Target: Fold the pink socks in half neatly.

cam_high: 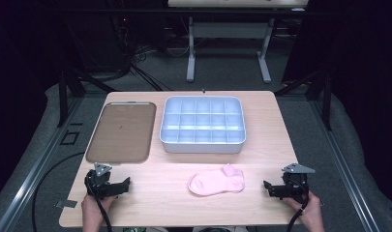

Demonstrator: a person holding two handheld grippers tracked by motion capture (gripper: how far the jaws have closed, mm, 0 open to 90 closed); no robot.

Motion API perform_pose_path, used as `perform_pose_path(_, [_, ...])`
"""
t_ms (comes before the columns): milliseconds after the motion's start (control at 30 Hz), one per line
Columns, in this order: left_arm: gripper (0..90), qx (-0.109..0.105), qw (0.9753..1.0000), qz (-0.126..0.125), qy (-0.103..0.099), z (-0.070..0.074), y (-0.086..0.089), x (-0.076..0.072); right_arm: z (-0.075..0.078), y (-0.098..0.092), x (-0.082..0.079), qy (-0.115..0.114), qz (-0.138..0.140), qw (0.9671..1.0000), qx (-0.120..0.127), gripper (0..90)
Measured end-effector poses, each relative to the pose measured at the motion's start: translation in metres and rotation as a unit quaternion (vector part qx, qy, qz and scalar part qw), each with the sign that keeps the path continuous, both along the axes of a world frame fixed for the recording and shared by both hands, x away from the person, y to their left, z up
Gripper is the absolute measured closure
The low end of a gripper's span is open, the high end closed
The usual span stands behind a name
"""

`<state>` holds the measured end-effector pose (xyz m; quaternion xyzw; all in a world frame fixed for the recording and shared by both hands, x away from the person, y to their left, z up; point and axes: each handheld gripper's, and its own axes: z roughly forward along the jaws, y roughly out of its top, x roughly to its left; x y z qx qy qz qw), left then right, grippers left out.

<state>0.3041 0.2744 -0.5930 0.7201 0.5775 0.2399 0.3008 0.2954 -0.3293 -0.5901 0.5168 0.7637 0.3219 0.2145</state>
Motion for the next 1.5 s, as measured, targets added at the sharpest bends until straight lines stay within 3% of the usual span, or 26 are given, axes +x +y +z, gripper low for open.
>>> perform_pose_path(633, [0.0, 0.0, 1.0, -0.002, 0.01, 0.002, 0.0, 0.002, 0.001, 0.002, 0.002, 0.008, -0.006, 0.9999, -0.002, 0.0])
perform_pose_path(767, [0.1, -0.015, 0.9999, -0.005, 0.001, 0.01, -0.003, -0.001, 0.001, 0.003, 0.003, 0.009, -0.008, 0.9999, -0.002, 0.0])
perform_pose_path(833, [0.2, -0.019, 0.9997, -0.009, -0.009, 0.017, -0.008, -0.004, 0.001, 0.003, 0.003, 0.008, -0.008, 0.9999, -0.002, 0.0])
perform_pose_path(933, [0.2, -0.03, 0.9987, -0.035, -0.022, 0.031, -0.028, -0.009, 0.001, 0.003, 0.003, 0.007, -0.01, 0.9999, -0.002, 0.0])
perform_pose_path(967, [0.2, -0.03, 0.9987, -0.035, -0.022, 0.031, -0.028, -0.009, 0.001, 0.003, 0.003, 0.007, -0.01, 0.9999, -0.002, 0.0])
perform_pose_path(1000, [0.2, -0.032, 0.9978, -0.053, -0.025, 0.035, -0.045, -0.009, 0.001, 0.003, 0.003, 0.008, -0.008, 0.9999, -0.003, 0.0])
perform_pose_path(1033, [0.2, -0.032, 0.9978, -0.053, -0.025, 0.035, -0.045, -0.009, 0.001, 0.003, 0.003, 0.008, -0.008, 0.9999, -0.003, 0.0])
perform_pose_path(1067, [0.3, -0.038, 0.9964, -0.072, -0.024, 0.037, -0.058, -0.009, 0.001, 0.003, 0.003, 0.008, -0.008, 0.9999, -0.003, 0.1])
perform_pose_path(1100, [0.3, -0.038, 0.9964, -0.072, -0.024, 0.037, -0.058, -0.009, 0.001, 0.003, 0.003, 0.008, -0.008, 0.9999, -0.003, 0.1])
perform_pose_path(1133, [0.5, -0.041, 0.9946, -0.091, -0.026, 0.04, -0.075, -0.008, 0.001, 0.003, 0.002, 0.007, -0.01, 0.9999, -0.002, 0.2])
perform_pose_path(1167, [0.7, -0.041, 0.9946, -0.091, -0.026, 0.04, -0.075, -0.008, 0.001, 0.003, 0.002, 0.007, -0.01, 0.9999, -0.002, 0.3])
perform_pose_path(1200, [1.3, -0.05, 0.9917, -0.117, -0.019, 0.042, -0.092, -0.005, 0.001, 0.003, 0.002, 0.007, -0.01, 0.9999, -0.002, 0.3])
perform_pose_path(1233, [1.5, -0.05, 0.9917, -0.117, -0.019, 0.042, -0.092, -0.005, 0.001, 0.003, 0.002, 0.007, -0.01, 0.9999, -0.002, 0.3])
perform_pose_path(1300, [1.9, -0.054, 0.9866, -0.154, -0.009, 0.042, -0.122, -0.001, 0.001, 0.003, 0.002, 0.007, -0.011, 0.9999, -0.002, 0.6])
perform_pose_path(1500, [15.5, -0.066, 0.9768, -0.204, 0.007, 0.034, -0.167, 0.004, 0.001, 0.002, 0.002, 0.005, -0.011, 0.9999, -0.002, 1.2])
